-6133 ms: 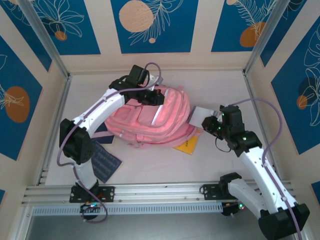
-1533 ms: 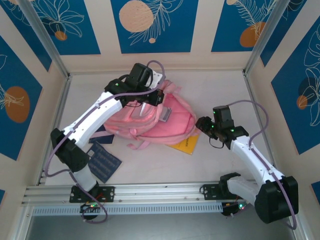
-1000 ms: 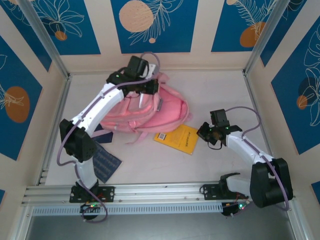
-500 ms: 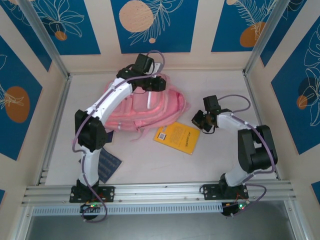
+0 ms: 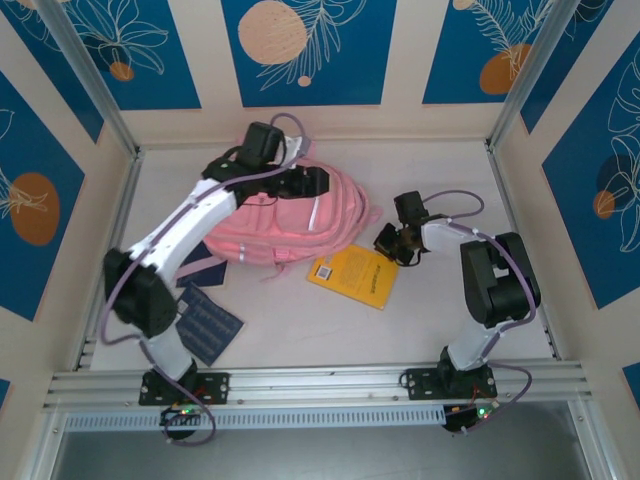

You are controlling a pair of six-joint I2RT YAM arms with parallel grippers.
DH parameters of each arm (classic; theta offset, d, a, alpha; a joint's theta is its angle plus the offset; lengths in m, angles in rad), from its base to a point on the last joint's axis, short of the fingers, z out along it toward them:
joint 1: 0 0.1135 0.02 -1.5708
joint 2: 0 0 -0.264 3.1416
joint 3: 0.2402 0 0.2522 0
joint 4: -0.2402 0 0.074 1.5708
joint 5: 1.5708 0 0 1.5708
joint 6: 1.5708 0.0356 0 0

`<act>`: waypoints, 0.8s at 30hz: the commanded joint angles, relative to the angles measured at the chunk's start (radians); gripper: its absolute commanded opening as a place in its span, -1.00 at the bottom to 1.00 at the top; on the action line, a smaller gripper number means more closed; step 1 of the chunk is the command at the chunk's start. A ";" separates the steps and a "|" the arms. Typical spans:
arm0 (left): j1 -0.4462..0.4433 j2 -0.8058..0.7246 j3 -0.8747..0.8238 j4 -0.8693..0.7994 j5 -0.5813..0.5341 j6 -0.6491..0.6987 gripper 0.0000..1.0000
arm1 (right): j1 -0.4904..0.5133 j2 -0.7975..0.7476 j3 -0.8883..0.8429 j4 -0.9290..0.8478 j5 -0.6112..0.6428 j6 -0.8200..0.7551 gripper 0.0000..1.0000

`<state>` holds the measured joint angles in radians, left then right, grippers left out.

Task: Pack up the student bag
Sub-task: Close the student bag at the center of the table, then rotate the book at the center of the table.

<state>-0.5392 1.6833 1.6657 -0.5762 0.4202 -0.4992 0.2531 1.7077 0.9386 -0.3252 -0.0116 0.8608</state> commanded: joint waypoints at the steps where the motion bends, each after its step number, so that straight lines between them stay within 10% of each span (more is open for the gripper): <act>1: -0.004 -0.113 -0.120 0.002 -0.051 0.002 0.25 | 0.050 -0.006 -0.027 -0.052 -0.066 -0.024 -0.95; 15: -0.013 -0.385 -0.721 0.041 -0.100 -0.066 0.25 | 0.353 -0.250 -0.231 -0.113 -0.118 -0.002 -0.81; 24: -0.065 -0.357 -0.851 0.156 -0.159 -0.130 0.25 | 0.262 -0.298 -0.149 -0.181 -0.194 -0.130 -0.40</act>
<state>-0.5816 1.3094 0.8276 -0.4892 0.2829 -0.5972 0.5568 1.4155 0.7544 -0.4873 -0.1215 0.7795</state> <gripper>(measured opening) 0.628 0.283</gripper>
